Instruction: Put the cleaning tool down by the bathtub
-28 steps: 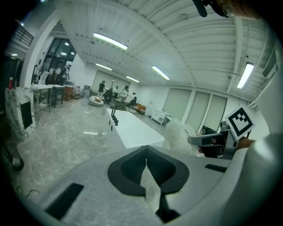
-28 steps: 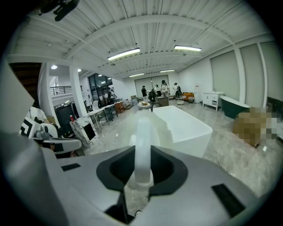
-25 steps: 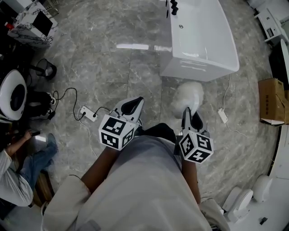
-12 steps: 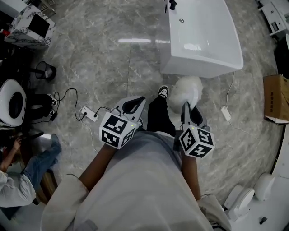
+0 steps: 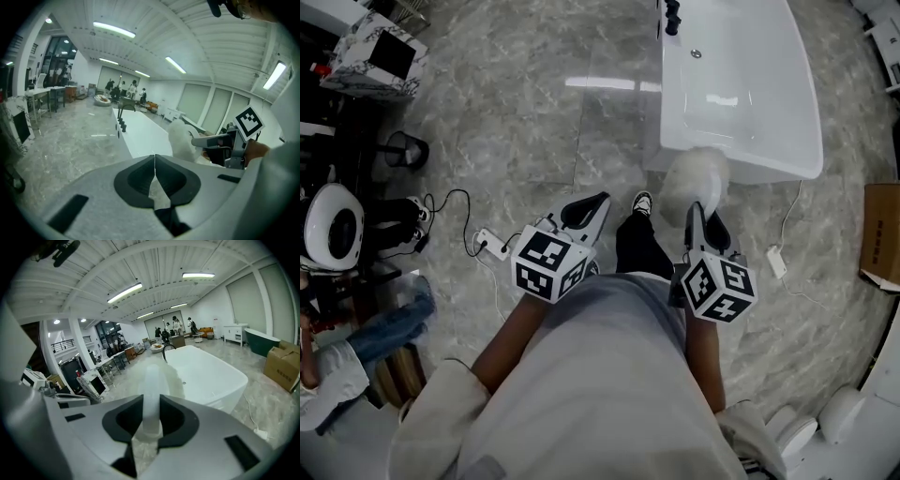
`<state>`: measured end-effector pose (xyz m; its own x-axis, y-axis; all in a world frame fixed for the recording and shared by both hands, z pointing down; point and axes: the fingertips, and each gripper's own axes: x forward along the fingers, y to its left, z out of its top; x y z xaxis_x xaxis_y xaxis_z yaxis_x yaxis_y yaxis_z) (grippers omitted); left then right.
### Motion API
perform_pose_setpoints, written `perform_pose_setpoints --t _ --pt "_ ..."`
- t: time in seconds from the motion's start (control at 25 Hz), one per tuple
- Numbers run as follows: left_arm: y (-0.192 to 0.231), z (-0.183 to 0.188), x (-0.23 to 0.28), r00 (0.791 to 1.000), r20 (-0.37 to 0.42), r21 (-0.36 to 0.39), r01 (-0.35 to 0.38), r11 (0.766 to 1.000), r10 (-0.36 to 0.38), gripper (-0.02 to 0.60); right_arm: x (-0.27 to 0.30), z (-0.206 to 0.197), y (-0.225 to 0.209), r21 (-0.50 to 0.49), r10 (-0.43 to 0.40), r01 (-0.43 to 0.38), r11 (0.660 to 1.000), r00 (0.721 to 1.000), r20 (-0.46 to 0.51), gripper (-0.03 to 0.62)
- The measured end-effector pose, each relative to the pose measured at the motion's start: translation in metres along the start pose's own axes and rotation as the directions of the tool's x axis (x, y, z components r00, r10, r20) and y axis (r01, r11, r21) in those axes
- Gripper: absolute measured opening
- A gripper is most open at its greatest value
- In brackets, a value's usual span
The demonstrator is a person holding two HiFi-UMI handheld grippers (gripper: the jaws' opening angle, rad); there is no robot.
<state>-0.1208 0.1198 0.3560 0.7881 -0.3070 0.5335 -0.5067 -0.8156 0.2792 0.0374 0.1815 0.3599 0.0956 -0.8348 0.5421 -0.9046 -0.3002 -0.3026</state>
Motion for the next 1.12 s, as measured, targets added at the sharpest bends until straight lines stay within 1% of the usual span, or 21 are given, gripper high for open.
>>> perform_pose_setpoints --t 0.16,0.36,0.56,0.76,0.92,1.12 --pt "0.01 0.027 0.026 0.999 0.012 -0.019 -0.031 0.999 0.031 0.009 0.029 0.027 -0.013 -0.01 0.033 -0.033 0.999 0.999 -0.009 0.077" --pt "0.026 0.07 0.054 0.99 0.096 -0.059 -0.097 0.994 0.102 0.009 0.062 0.058 -0.033 -0.01 0.067 -0.067 0.998 0.998 -0.013 0.077" --pt "0.038 0.101 0.076 0.981 0.13 -0.062 -0.135 0.989 0.142 0.009 0.089 0.084 -0.046 -0.018 0.093 -0.093 0.995 0.996 -0.008 0.077" --pt "0.045 0.12 0.099 0.972 0.152 -0.069 -0.171 0.983 0.18 0.009 0.114 0.104 -0.061 -0.022 0.124 -0.124 0.992 0.992 -0.009 0.077" --pt "0.048 0.13 0.11 0.965 0.167 -0.081 -0.193 0.978 0.204 0.009 0.128 0.113 -0.068 -0.029 0.147 -0.147 0.989 0.989 -0.014 0.077" --pt "0.046 0.132 0.116 0.966 0.157 -0.079 -0.194 0.978 0.205 0.011 0.132 0.119 -0.067 -0.051 0.176 -0.176 0.983 0.984 -0.019 0.077"
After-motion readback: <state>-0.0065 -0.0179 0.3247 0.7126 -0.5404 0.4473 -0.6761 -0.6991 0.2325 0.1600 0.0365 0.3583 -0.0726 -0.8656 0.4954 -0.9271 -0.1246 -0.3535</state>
